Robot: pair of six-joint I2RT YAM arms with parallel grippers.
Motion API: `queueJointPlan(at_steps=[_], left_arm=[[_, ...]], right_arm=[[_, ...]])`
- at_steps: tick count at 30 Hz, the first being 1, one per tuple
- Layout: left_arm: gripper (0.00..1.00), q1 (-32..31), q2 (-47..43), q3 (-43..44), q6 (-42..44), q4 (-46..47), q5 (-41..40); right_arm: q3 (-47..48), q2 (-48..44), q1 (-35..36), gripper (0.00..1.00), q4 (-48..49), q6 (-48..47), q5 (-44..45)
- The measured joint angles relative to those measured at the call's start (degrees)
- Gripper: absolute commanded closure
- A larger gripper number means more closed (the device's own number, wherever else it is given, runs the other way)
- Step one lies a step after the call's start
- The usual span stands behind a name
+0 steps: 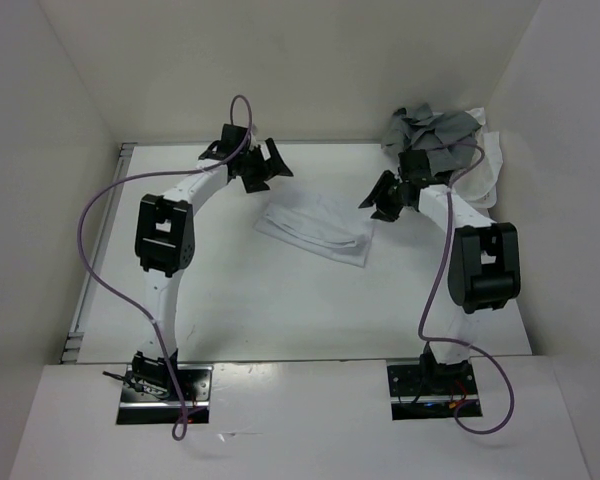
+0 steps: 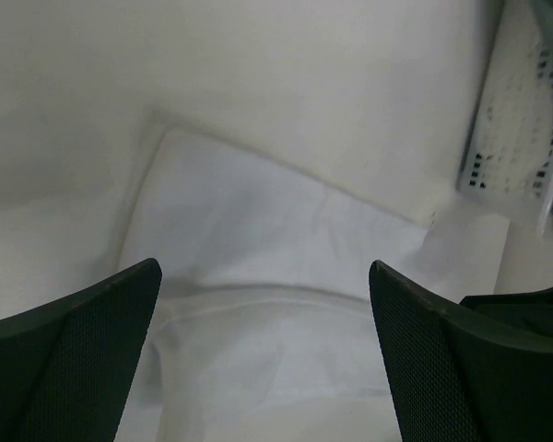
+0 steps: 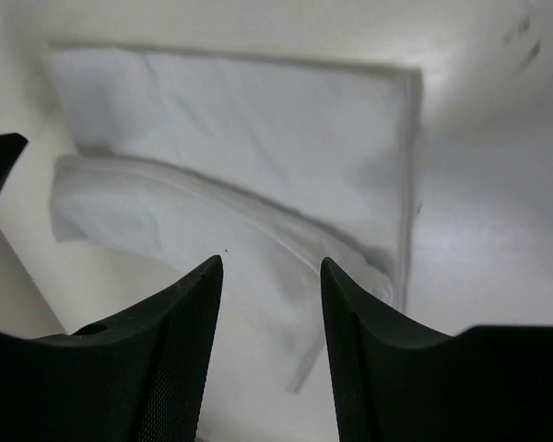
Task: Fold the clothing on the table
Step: Fold the skirt
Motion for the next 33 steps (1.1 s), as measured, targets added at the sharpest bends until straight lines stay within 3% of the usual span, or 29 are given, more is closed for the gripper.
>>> queueJointPlan(at_steps=[2,4,6,7,8,9,11,13,14,15,18,19,20,26,33], left_arm=[[0.0,-0.28,1.64,3.72,-0.26,0.39,-1.03],[0.0,-0.61,2.56,6.67,-0.63,1.05,-1.55],[0.0,-0.7,2.84,8.74,-1.2,1.25,-1.79],[0.0,-0.76,2.84,9.51,-1.22,1.27,-1.79],[0.0,-0.81,2.82,10.14,-1.16,1.27,-1.81],[0.0,-0.81,2.78,10.45,-1.14,1.44,-1.86],[0.0,-0.72,2.14,9.99,-0.5,1.09,-1.97],[0.07,-0.5,0.15,7.43,0.59,0.35,-2.27],[0.14,-0.37,-1.84,4.83,1.57,0.42,-2.73],[0.36,-0.2,-4.39,1.42,2.29,0.11,-3.39],[0.71,0.24,-13.22,-7.87,5.27,-1.33,-4.63],[0.92,0.42,-15.87,-10.34,5.95,-1.81,-4.83],[0.99,0.57,-19.08,-13.16,6.71,-2.21,-5.01],[1.0,-1.18,-28.87,-24.06,10.82,-4.07,-9.62],[1.0,-4.48,-22.82,-27.21,13.05,-8.13,-15.15]], right_arm=[[2.69,0.92,0.0,0.48,1.92,-0.57,1.4],[5.55,1.36,0.0,0.54,3.26,-2.16,2.49],[8.98,1.4,0.37,0.66,2.36,-4.2,3.76],[11.19,1.42,0.55,0.76,1.31,-5.31,4.76],[12.98,1.4,0.9,0.93,0.74,-6.54,5.64],[14.32,1.01,1.46,0.98,0.39,-7.63,6.8],[14.43,-0.79,3.19,1.0,-0.66,-9.27,8.17],[12.68,-3.23,5.31,1.0,-2.71,-10.82,8.96],[11.39,-4.42,6.29,1.0,-3.76,-11.58,9.16],[9.75,-5.64,7.34,1.0,-4.92,-12.28,9.42],[4.94,-7.91,10.51,1.0,-8.81,-13.84,10.88],[3.41,-8.28,11.56,1.0,-9.97,-14.14,11.58],[1.81,-8.57,12.68,1.0,-10.99,-14.45,12.41],[-4.39,-10.21,20.2,1.0,-14.97,-14.62,15.37],[-6.58,-10.4,24.39,1.0,-15.96,-13.11,18.64]])
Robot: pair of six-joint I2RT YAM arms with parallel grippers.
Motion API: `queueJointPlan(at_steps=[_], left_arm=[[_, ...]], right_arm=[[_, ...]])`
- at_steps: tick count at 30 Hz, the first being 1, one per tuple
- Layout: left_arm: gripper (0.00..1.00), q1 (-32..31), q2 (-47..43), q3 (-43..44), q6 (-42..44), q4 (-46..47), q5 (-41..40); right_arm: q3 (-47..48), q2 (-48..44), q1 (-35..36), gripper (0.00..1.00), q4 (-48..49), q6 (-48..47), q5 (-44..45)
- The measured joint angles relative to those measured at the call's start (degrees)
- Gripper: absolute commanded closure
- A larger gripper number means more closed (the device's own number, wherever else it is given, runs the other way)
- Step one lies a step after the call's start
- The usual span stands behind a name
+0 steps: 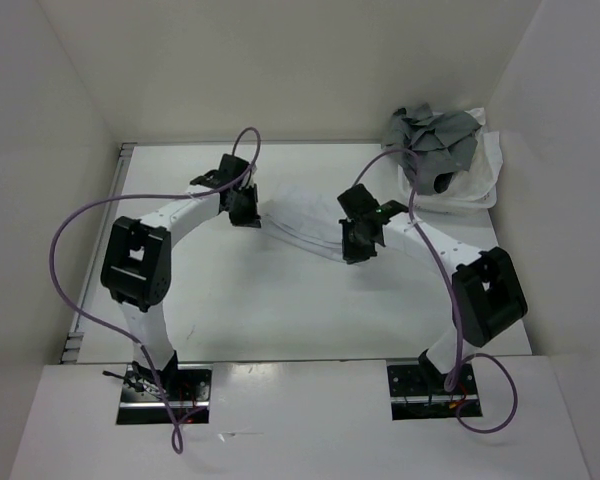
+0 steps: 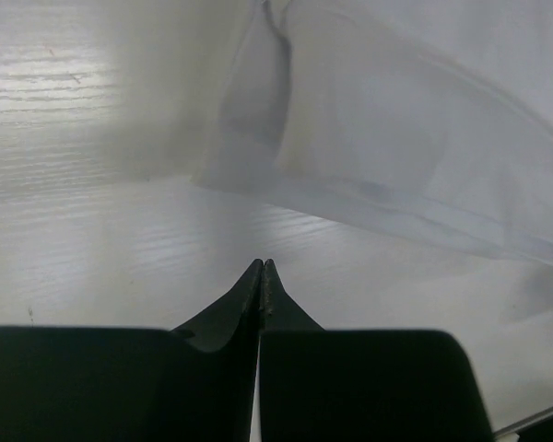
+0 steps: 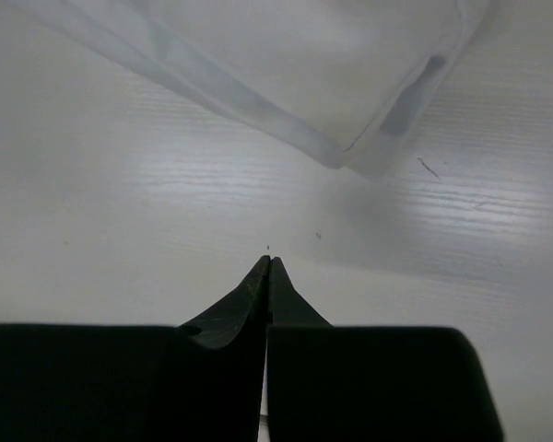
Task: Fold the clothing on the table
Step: Fold the skirt
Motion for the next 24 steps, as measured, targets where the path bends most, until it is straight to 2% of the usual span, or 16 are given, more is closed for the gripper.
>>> queueJointPlan(at_steps=[8,12,17,24], left_arm=[[1.0,0.15,9.84,3.26,0.68,-0.39,-2.6],[1.0,0.2,12.83,10.14,0.72,-0.52,-2.93],[1.0,0.17,13.51,16.13,0.7,0.04,-2.82],[1.0,0.07,13.51,16.79,0.87,-0.04,-2.32]], right_arm=[[1.68,7.93,-0.11,1.0,0.35,1.16,4.92],[7.96,12.09,-0.85,1.0,0.0,1.07,7.37],[13.73,15.1,-3.34,1.0,0.44,0.61,9.38],[14.91,15.98,-6.82,1.0,0.44,-0.33,10.19]])
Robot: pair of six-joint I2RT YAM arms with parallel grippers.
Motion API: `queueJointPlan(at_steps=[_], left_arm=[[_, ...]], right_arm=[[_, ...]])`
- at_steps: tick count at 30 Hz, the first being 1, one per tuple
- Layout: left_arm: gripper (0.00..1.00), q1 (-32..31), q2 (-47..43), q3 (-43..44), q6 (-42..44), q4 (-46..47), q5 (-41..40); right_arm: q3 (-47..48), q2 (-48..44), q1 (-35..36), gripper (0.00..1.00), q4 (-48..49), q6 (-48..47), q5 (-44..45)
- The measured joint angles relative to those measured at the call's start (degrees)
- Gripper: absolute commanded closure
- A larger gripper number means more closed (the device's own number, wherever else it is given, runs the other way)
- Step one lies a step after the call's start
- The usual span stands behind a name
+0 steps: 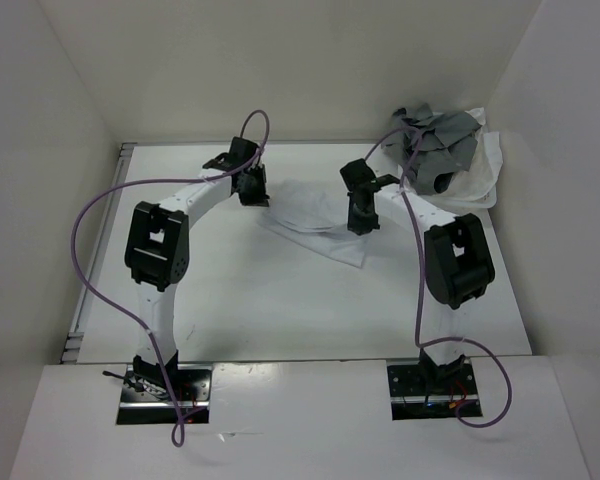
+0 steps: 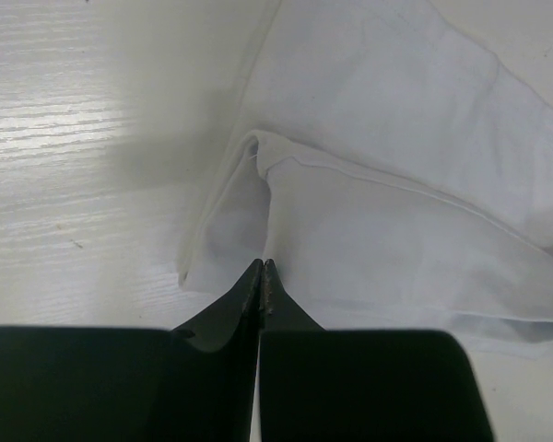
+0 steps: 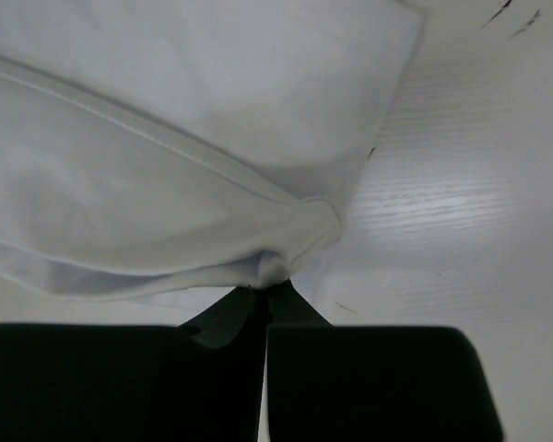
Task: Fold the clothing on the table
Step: Fold the skirt
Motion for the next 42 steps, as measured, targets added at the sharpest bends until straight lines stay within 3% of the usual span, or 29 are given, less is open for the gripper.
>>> queueJointPlan(at_steps=[6,11,18,23,28,36,42], left_arm=[[1.0,0.0,1.05,0.17,-0.07,0.2,1.84],[1.0,0.0,1.75,1.25,-0.11,-0.39,2.71],[1.0,0.96,-4.35,0.39,-0.02,-0.52,3.85],[1.0,1.84,-10.69,-2.32,-0.09,1.11,5.44],[1.0,-0.02,-11.87,-7.32,-0.37,4.09,8.59],[1.0,-2.47,-2.8,-7.48,-0.48,4.11,10.25],[1.0,-1.97,8.41,6.25,-2.12,5.03,9.84]], right_arm=[[2.56,3.76,-2.32,1.0,0.24,-0.59,1.38],[9.92,8.41,-7.63,1.0,1.66,-1.46,1.64],[16.33,8.15,-11.19,0.99,4.26,-2.82,2.03],[14.84,3.76,-8.35,0.89,4.15,-3.87,-1.64],[7.1,-4.0,-4.92,0.89,4.15,-4.07,-8.52],[2.12,-5.14,-3.34,0.89,4.22,-3.45,-13.84],[0.74,-5.66,-2.78,0.89,4.57,-3.19,-14.43]])
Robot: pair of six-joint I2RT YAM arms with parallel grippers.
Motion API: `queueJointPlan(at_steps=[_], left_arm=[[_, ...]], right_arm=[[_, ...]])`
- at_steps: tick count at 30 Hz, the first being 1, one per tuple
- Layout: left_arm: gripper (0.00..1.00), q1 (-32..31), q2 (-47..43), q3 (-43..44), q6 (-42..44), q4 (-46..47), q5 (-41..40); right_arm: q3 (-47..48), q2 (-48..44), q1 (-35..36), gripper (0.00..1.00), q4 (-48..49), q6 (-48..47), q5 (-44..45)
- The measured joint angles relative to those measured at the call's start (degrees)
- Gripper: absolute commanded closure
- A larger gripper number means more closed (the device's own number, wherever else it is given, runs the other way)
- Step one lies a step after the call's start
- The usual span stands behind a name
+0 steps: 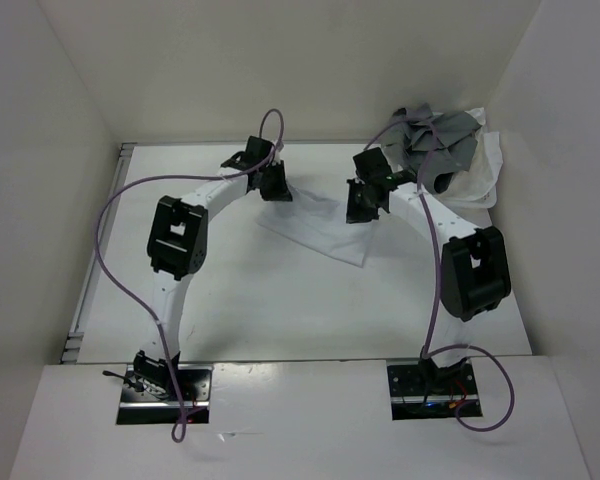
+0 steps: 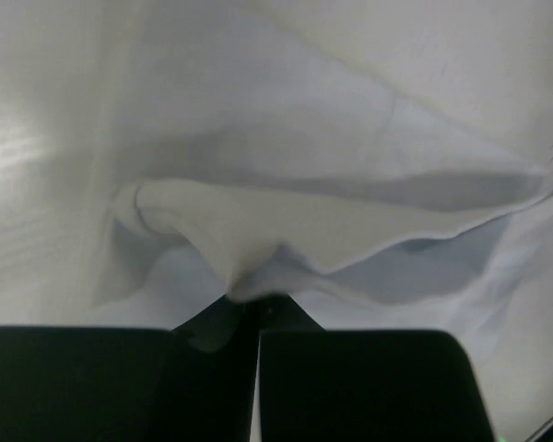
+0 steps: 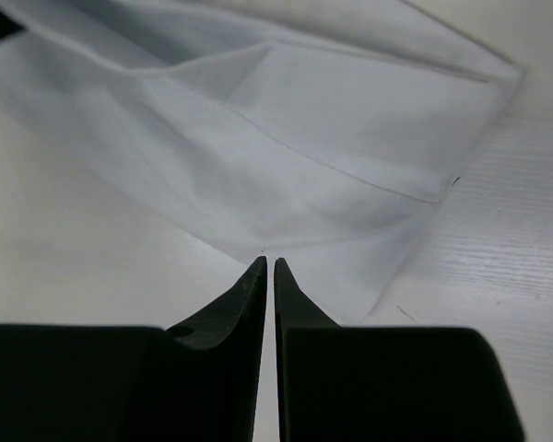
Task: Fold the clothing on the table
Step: Fold the skirt
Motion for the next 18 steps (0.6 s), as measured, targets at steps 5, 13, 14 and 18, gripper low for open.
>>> queueJointPlan(at_steps=[5,13,14,18], left_arm=[[1.0,0.74,7.02,12.94,-2.97,1.2,0.37],[1.0,1.49,6.73,22.05,-1.84,-1.88,-1.07],[1.0,1.55,3.61,16.76,-1.36,-0.39,-1.38],[1.0,1.64,-7.48,-0.55,-0.98,1.01,-1.11]], right_arm=[[-2.45,-1.73,1.05,0.77,0.2,0.39,-0.07],[-3.82,-2.08,1.18,0.16,0.07,1.09,3.19],[-4.26,-2.12,1.01,0.16,0.22,1.33,3.52],[-8.28,-2.38,-0.15,0.16,0.2,2.84,3.61]])
